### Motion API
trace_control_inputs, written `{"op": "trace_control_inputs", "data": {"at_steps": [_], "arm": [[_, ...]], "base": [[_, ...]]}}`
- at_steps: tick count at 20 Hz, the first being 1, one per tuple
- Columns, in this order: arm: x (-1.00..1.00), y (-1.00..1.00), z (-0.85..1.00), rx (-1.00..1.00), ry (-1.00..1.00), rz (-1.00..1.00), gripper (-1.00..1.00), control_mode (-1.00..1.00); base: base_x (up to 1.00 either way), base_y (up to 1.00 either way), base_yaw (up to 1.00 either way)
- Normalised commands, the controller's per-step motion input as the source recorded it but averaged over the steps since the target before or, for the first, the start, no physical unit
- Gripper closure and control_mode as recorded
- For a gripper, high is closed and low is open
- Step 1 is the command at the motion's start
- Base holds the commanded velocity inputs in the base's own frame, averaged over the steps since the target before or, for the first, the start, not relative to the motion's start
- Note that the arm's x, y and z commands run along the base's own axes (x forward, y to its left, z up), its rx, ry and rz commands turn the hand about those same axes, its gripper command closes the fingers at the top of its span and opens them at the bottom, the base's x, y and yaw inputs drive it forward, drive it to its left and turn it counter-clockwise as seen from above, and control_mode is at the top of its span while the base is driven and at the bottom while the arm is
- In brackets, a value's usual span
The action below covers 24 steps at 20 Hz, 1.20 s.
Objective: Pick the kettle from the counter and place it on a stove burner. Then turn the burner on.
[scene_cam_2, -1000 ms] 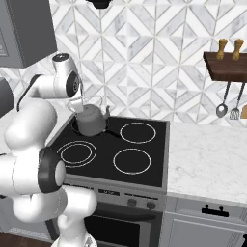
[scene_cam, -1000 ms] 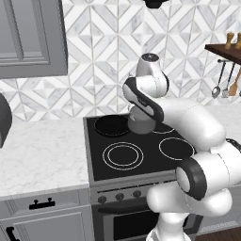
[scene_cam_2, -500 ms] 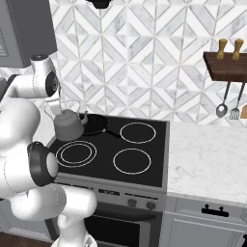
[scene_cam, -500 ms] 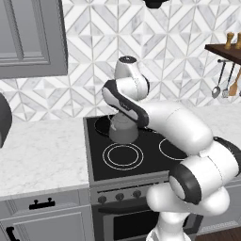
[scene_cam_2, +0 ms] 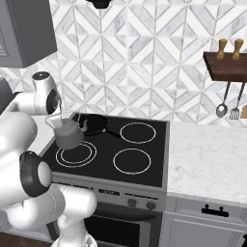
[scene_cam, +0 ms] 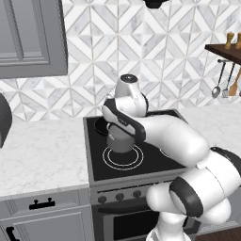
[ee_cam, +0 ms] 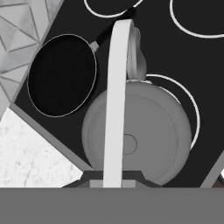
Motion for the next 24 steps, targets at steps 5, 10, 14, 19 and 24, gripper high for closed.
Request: {"op": "trace_control_inputs", "data": {"at_steps": [5,10,14,19,24], "arm": [[-0.01,-0.02,-0.42,0.0,0.0,0.0,1.0,-1.0],[0.0,0.0,-0.28,0.0,0.0,0.0,1.0,-1.0],[0.0,0.0,-0.33,0.0,0.02,0.0,1.0,-1.0],[0.05,-0.03,-0.29,0.0,0.03,0.0,1.0,-1.0],[0.37,-0.27,-0.13,0.0,0.0,0.0,1.0,-1.0]], "base": [[0.0,0.0,0.0],[0.0,0.0,0.0],[0.0,0.0,0.0],[0.0,0.0,0.0],[0.0,0.0,0.0]]}}
